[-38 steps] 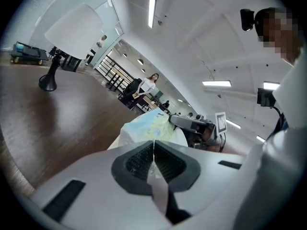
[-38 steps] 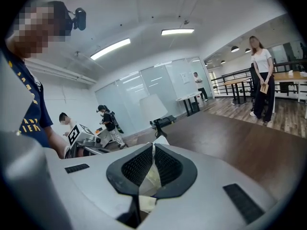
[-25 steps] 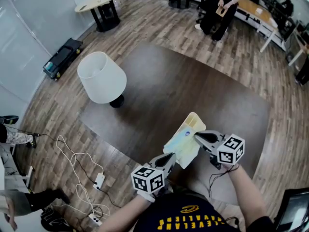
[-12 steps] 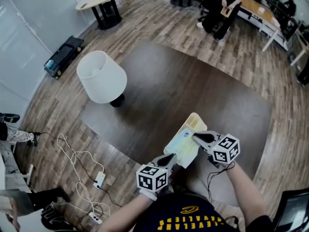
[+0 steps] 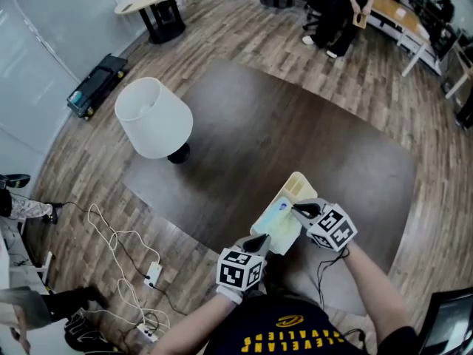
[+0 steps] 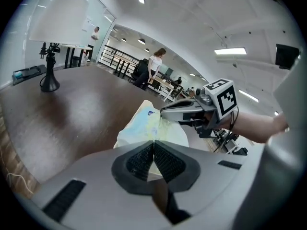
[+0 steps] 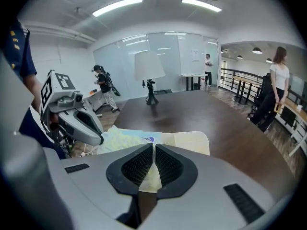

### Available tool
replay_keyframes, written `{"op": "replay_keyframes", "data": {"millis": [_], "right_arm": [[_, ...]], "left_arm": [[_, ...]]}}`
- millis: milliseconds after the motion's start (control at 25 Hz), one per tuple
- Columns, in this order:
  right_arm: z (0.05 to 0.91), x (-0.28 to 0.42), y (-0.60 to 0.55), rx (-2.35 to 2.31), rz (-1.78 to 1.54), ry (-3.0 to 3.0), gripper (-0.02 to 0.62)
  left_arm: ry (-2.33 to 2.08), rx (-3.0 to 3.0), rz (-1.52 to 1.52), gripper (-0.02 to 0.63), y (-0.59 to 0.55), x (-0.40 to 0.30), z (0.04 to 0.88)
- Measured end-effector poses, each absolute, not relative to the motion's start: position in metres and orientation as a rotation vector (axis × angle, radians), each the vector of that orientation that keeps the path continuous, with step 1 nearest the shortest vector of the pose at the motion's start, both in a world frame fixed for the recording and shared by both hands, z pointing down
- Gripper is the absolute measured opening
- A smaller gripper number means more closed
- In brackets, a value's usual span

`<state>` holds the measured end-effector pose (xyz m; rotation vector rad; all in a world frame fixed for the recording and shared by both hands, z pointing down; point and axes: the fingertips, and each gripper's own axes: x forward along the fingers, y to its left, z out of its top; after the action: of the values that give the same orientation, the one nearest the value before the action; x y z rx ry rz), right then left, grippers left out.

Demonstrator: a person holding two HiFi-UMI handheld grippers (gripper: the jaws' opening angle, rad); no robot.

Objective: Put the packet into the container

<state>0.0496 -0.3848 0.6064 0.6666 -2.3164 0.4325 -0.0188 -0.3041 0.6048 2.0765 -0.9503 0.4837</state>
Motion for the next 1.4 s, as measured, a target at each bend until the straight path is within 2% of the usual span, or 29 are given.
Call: {"op": "replay_keyframes", "data": {"millis": [360,1400], "right_arm": [[0.624,0.050,-0.386,0.615,0.252,-2.163,0.021],[0.646,0.044,-0.385,0.490,0.019,-1.963,0.021]], "left_arm": [[-0.922,2.120,0.662,0.005,-0.303,-0.012,0.617],[-0.827,2.161,0.995,0.008,-0.300,-0.005,0.647]]}}
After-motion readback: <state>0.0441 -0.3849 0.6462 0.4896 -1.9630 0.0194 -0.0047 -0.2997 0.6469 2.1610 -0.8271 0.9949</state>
